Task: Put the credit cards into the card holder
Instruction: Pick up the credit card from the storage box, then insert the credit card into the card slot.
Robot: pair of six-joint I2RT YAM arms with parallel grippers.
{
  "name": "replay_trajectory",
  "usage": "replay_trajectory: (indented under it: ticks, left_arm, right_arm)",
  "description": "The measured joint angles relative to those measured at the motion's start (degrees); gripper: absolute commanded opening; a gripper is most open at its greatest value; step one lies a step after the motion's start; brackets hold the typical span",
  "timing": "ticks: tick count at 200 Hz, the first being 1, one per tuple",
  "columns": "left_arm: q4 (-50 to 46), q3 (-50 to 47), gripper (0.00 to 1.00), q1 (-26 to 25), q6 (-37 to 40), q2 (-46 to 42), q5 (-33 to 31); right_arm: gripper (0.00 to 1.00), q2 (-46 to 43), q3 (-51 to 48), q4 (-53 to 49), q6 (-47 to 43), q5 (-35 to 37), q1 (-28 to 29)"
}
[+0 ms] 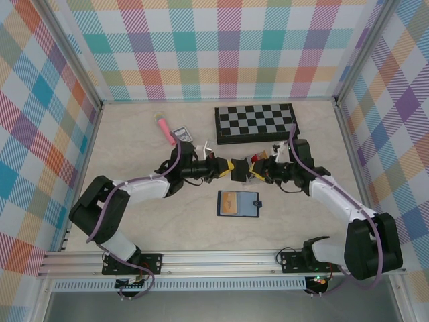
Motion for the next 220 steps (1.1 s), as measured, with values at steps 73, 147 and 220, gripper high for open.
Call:
replay_trajectory:
  ticks: [73, 147, 220]
  left_arm:
    - [-6.4, -4.7, 0.00, -5.3, 4.3, -2.9, -6.4]
    - [-8.7, -6.9, 0.00, -9.2, 6.3, -0.5, -13.2]
    - [-10.6, -6.9, 0.00, -9.9, 9.0, 2.8, -16.2]
  right_arm:
    - [0.44, -6.2, -5.6, -5.0, -2.3, 5.0, 0.6]
    - [0.62, 3.7, 0.3, -18.8, -8.9, 24.9, 14.4]
    - [0.63, 13.3, 4.2, -20.5, -10.1, 31.9, 18.0]
